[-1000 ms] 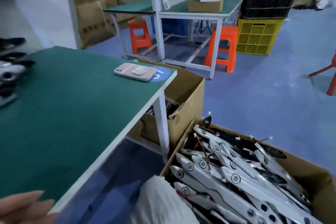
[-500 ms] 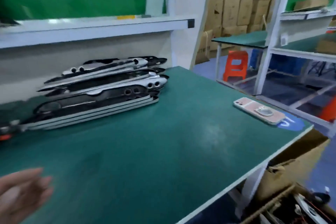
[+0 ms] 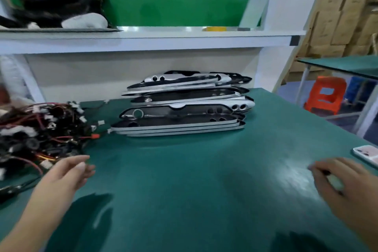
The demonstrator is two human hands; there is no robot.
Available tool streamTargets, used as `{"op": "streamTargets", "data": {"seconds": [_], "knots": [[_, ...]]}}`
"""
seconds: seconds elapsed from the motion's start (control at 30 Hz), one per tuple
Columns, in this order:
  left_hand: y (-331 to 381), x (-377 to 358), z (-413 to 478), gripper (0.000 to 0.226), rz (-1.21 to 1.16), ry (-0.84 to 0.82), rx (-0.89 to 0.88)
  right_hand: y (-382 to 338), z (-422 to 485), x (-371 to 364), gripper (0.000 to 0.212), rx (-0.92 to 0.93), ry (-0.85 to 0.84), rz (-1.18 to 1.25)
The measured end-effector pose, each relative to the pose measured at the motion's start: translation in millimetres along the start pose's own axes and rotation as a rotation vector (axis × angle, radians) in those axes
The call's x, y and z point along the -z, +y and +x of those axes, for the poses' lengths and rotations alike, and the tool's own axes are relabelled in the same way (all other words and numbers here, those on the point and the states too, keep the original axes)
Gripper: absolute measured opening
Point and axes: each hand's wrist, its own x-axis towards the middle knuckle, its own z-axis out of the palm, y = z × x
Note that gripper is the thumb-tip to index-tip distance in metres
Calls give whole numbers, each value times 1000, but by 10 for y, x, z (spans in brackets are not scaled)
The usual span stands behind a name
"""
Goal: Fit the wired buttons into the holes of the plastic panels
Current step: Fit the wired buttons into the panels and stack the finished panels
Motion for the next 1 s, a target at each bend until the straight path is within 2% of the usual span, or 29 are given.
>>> {"op": "streamTargets", "data": {"seconds": [0.07, 0.13, 0.2, 0.27, 0.4, 0.5, 0.57, 0.67, 0.83, 0.9, 0.97, 1.0], "knots": [[-71, -35, -34, 22, 182, 12, -29, -411, 397, -220, 5, 87, -129, -16], [-64, -73, -108, 21, 310, 2, -57, -610, 698, -631, 8, 196, -264, -42], [-30, -122, -149, 22, 373, -18, -73, -773, 934, -1045, 20, 166, -404, -93], [-40, -141, -149, 20, 385, -36, -68, -917, 1149, -1417, 33, 204, -438, -149], [-46, -131, -136, 19, 374, -60, -52, -1119, 1441, -1933, 42, 105, -539, -286], [-71, -118, -116, 19, 407, -87, -42, -1198, 1508, -2125, 29, 27, -635, -319], [-90, -117, -101, 19, 417, -98, -43, -1222, 1496, -2171, 18, 8, -611, -297], [-94, -123, -106, 21, 390, -80, -46, -1248, 1427, -2130, 15, 40, -549, -177], [-95, -134, -43, 37, 231, 70, -65, -1373, 1211, -1784, 12, 183, -392, 9], [-73, -110, -26, 52, 121, 139, -33, -1405, 1096, -1554, 15, 171, -449, 81], [-61, -87, -32, 61, -7, 143, 10, -1409, 1014, -1350, 22, 94, -638, 165], [-51, -82, -41, 59, -107, 119, 25, -1407, 984, -1266, 25, 63, -743, 194]]}}
